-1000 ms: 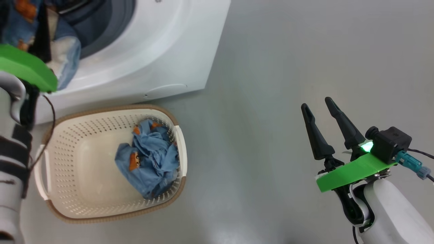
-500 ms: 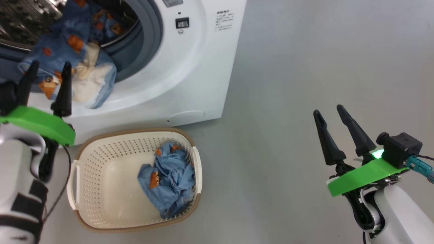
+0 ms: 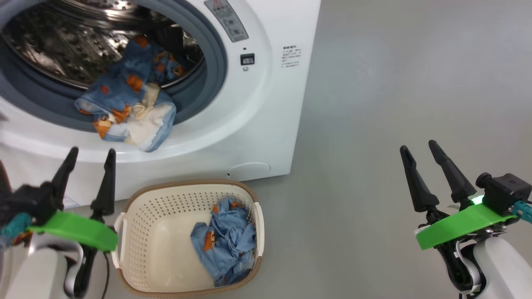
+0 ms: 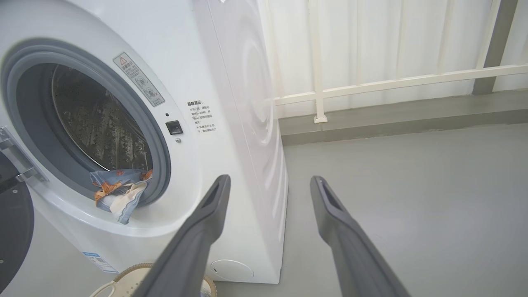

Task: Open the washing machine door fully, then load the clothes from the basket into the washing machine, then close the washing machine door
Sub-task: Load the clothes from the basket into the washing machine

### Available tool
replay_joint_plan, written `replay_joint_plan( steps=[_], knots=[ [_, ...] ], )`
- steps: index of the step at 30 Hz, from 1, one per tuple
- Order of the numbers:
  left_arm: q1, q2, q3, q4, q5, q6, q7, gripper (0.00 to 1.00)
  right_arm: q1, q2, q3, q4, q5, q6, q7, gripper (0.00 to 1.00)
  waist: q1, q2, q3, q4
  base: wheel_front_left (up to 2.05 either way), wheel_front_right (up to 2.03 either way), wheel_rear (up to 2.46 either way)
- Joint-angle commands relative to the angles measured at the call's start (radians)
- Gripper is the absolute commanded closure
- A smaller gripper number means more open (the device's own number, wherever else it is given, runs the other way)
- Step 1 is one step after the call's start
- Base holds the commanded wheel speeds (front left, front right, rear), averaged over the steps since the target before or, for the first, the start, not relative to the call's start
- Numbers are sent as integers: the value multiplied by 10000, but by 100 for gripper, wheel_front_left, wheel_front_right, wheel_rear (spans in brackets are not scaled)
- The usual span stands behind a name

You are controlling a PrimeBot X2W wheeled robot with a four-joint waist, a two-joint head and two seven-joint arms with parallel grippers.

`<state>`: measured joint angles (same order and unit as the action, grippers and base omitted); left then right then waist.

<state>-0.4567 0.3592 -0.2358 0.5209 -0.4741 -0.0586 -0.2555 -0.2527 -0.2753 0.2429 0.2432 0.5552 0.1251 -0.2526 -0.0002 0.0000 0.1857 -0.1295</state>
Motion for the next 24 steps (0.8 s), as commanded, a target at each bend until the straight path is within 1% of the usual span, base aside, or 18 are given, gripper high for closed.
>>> replay_joint_plan(
  steps=[1, 5, 9, 14, 17, 24],
  knots=[
    [307, 366, 510, -583, 208, 143, -62, 0, 183, -189, 2, -274, 26, 56, -92, 0, 2, 0, -334, 251, 0, 0, 0],
    [954, 301, 715, -1094, 321, 300, -62, 0, 333, -236, -36, -282, 9, 56, -92, 0, 2, 0, -537, 354, 0, 0, 0],
    [1916, 108, 1128, -1908, 372, 543, -62, 0, 494, -313, -39, -272, 2, 56, -92, 0, 2, 0, -835, 415, 0, 0, 0],
    [2946, -76, 1513, -2766, 544, 698, -62, 0, 706, -422, -87, -293, -14, 56, -92, 0, 2, 0, -1119, 553, 0, 0, 0],
    [3360, -224, 1623, -3068, 648, 806, -62, 0, 782, -459, -84, -299, -36, 56, -92, 0, 2, 0, -1253, 605, 0, 0, 0],
    [3797, -498, 1755, -3344, 755, 863, -62, 0, 916, -574, 11, -305, -2, 56, -92, 0, 2, 0, -1490, 669, 0, 0, 0]
  ],
)
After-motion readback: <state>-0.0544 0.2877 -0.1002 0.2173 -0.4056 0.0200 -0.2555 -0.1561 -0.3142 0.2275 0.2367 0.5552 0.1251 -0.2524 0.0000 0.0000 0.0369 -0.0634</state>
